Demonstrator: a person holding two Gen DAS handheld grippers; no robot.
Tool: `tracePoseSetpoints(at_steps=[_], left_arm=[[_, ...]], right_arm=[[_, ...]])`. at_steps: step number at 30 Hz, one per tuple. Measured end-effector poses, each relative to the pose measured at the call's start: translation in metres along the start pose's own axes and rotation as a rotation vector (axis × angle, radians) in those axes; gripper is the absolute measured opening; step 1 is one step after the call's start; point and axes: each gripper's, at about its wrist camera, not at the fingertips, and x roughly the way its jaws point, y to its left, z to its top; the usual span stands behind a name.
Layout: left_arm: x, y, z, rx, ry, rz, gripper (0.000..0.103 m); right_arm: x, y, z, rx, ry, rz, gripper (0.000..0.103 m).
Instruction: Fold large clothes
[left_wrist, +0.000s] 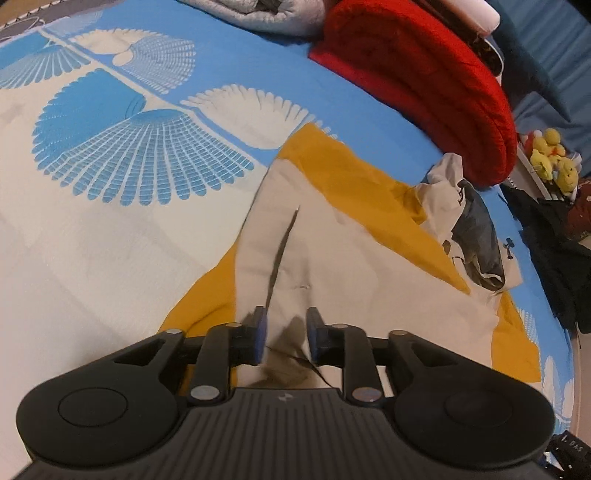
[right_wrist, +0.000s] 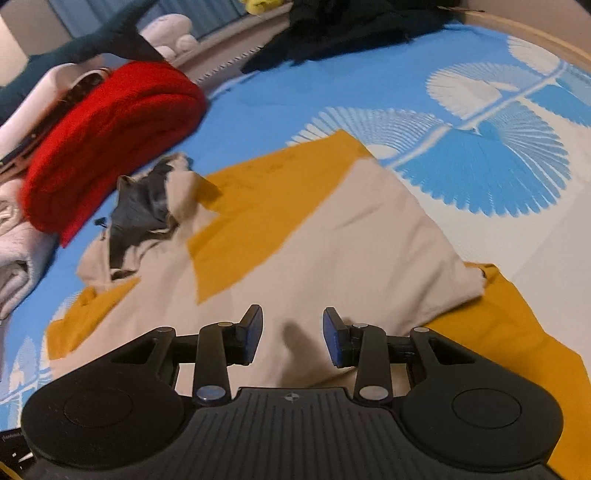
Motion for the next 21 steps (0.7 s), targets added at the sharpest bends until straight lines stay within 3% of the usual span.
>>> tracePoseSetpoints(at_steps=[7, 8, 9, 10, 14, 17, 19, 21], left_arm=[[0.011, 0.008, -0.001, -0.054, 0.041, -0.014, 0.031], [0.012, 0.007, -0.002, -0.047, 0.039, -0.02, 0.024], [0.011, 0.005, -0.002, -0.03, 0.036, -0.022, 0.007], [0.01, 0.001, -0.003, -0.004, 0.024, -0.004, 0.0], [-0.005, -0.013, -0.002, 0.048, -0.032, 0.036, 0.0], [-0.009, -0.023, -0.006, 0.101, -0.045, 0.117, 0.002], [-0.018, -0.043, -0.012, 0.258, -0.154, 0.219, 0.003], [-0.028, -0.064, -0.017, 0.401, -0.248, 0.218, 0.019]], right_arm=[[0.018, -0.011, -0.004, 0.074, 0.086, -0.018, 0.038], [0.017, -0.01, -0.005, 0.065, 0.082, -0.015, 0.038], [0.016, -0.008, -0.005, 0.056, 0.078, -0.009, 0.038], [0.016, -0.007, -0.005, 0.053, 0.076, -0.004, 0.038], [0.019, -0.007, -0.006, 0.073, 0.101, 0.031, 0.038], [0.026, -0.011, -0.007, 0.101, 0.134, 0.021, 0.038], [0.03, -0.013, -0.008, 0.097, 0.149, -0.021, 0.038], [0.03, -0.014, -0.008, 0.099, 0.143, -0.037, 0.038]])
